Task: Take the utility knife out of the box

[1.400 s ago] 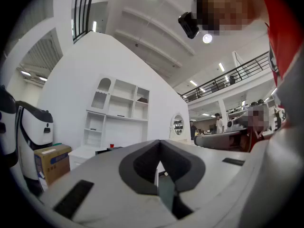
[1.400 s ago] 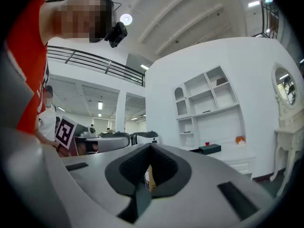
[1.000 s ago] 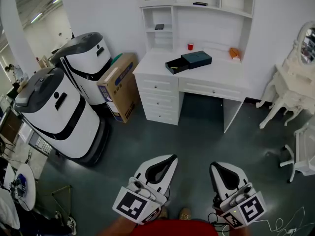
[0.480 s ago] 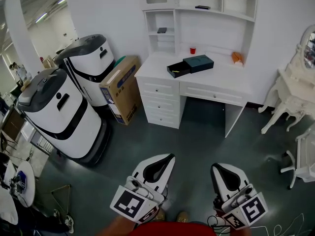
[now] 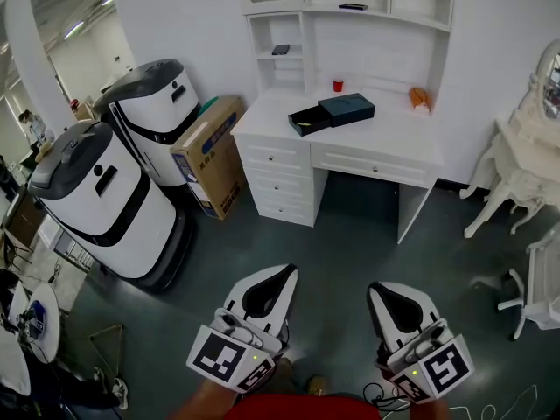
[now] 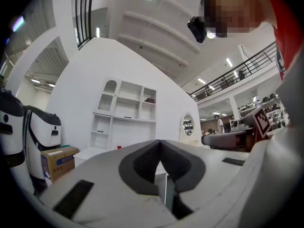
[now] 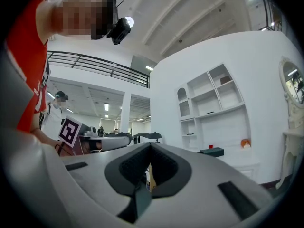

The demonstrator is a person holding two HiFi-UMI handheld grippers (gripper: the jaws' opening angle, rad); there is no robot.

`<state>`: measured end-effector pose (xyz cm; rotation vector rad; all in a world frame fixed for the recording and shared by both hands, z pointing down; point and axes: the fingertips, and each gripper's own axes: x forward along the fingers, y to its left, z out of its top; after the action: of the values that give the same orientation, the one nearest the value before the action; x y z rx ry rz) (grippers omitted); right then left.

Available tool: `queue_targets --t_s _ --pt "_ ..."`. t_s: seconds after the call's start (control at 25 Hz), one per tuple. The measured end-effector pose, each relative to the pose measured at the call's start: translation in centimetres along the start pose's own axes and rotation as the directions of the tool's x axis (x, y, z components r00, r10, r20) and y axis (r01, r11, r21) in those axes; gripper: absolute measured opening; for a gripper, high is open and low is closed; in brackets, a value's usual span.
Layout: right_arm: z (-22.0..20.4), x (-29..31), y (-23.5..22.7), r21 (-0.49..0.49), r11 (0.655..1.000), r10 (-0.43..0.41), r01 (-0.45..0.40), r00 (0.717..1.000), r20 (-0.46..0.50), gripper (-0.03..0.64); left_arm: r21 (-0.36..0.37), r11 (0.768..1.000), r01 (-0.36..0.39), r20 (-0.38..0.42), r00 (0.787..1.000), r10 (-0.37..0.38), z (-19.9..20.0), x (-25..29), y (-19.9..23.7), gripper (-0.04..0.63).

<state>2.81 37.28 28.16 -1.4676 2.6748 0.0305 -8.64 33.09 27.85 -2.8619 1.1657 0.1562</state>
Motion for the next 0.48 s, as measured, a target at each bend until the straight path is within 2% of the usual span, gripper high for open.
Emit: queue_targets --t_s 0.24,0.48 --pt "-0.5 2.4 -2.7 -0.001 1.000 0.007 -0.007 1.000 0.003 0.006 0.005 1.000 -0.012 -0.003 1.000 0.012 -0.8 2.9 2.1 0.037" --pt "-1.0 7.4 -6.9 0.002 1.000 -0.009 0.009 1.000 0.005 0.006 0.031 1.000 -0.005 0.004 1.000 0.005 -1.8 7.5 6.4 0.037"
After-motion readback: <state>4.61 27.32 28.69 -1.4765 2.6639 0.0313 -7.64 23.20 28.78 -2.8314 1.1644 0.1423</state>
